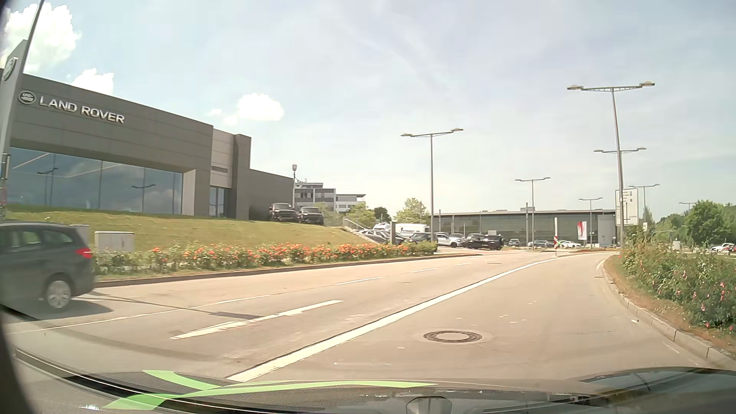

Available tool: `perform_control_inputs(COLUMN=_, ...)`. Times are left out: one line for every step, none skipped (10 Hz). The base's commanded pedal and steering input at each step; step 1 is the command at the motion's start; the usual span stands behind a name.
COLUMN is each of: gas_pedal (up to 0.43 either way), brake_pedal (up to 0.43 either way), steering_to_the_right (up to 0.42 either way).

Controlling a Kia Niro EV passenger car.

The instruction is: Follow the waypoints while adhering to traffic rules and regulations

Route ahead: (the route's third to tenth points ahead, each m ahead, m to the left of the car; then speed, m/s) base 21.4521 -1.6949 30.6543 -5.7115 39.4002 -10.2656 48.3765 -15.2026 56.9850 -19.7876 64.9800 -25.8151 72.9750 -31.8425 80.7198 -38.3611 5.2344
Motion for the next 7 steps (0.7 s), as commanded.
perform_control_inputs(gas_pedal=0.209, brake_pedal=0.000, steering_to_the_right=0.277)
perform_control_inputs(gas_pedal=0.220, brake_pedal=0.000, steering_to_the_right=0.266)
perform_control_inputs(gas_pedal=0.220, brake_pedal=0.000, steering_to_the_right=0.252)
perform_control_inputs(gas_pedal=0.220, brake_pedal=0.000, steering_to_the_right=0.231)
perform_control_inputs(gas_pedal=0.220, brake_pedal=0.000, steering_to_the_right=0.199)
perform_control_inputs(gas_pedal=0.220, brake_pedal=0.000, steering_to_the_right=0.171)
perform_control_inputs(gas_pedal=0.220, brake_pedal=0.000, steering_to_the_right=0.149)
